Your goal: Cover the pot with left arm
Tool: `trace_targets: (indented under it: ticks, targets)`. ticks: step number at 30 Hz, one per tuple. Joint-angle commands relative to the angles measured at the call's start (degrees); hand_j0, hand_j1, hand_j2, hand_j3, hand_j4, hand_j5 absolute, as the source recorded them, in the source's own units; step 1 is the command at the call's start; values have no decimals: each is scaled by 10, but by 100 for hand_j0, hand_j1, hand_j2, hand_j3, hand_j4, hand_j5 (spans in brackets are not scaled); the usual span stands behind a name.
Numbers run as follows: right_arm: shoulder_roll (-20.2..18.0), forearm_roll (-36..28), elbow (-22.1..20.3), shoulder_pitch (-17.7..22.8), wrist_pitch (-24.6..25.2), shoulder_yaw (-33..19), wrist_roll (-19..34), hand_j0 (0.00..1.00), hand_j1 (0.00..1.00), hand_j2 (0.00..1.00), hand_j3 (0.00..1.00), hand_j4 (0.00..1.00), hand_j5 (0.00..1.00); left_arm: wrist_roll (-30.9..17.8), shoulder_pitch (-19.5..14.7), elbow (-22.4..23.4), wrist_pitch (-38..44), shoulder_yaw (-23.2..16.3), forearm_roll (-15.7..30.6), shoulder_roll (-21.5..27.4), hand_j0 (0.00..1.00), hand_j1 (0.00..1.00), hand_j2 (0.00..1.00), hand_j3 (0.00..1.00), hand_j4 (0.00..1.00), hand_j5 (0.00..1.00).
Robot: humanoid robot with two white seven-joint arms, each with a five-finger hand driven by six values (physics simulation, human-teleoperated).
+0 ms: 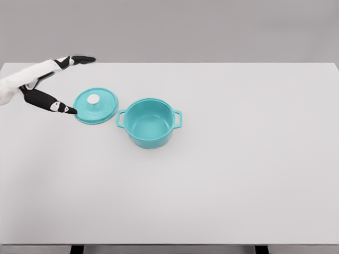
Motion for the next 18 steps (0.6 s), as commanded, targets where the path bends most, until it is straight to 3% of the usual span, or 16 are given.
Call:
trace_targets:
  ticks: [1, 4, 8, 11, 14, 15, 18]
  targets:
    - [0, 0, 0, 1, 0, 0, 0, 100, 100, 100, 100, 100, 100, 0, 0, 81, 1, -29, 0, -40, 100, 100, 100, 100, 100, 100]
    - [0, 0, 0, 0, 0, 0, 0, 100, 100, 100, 100, 100, 100, 0, -8, 136, 1, -29, -25, -70, 100, 100, 100, 100, 100, 100]
    - [0, 0, 0, 1, 0, 0, 0, 100, 100, 100, 100, 100, 100, 2, -25, 152, 15, -30, -31, -81, 100, 100, 100, 100, 100, 100]
    - [0, 0, 1, 1, 0, 0, 0, 100, 100, 100, 100, 100, 100, 43, -43, 170, 47, -32, -94, -97, 100, 100, 100, 100, 100, 100]
    - [0, 0, 0, 1, 0, 0, 0, 100, 100, 100, 100, 100, 100, 44, -45, 193, 59, -32, -91, -117, 98, 98, 98, 98, 98, 98]
    - [0, 0, 0, 1, 0, 0, 0, 100, 100, 100, 100, 100, 100, 43, -45, 199, 59, -32, -89, -124, 87, 87, 87, 87, 87, 87]
    - [0, 0, 0, 1, 0, 0, 0, 100, 100, 100, 100, 100, 100, 43, -54, 221, 59, -33, -88, -134, 86, 86, 86, 86, 86, 86]
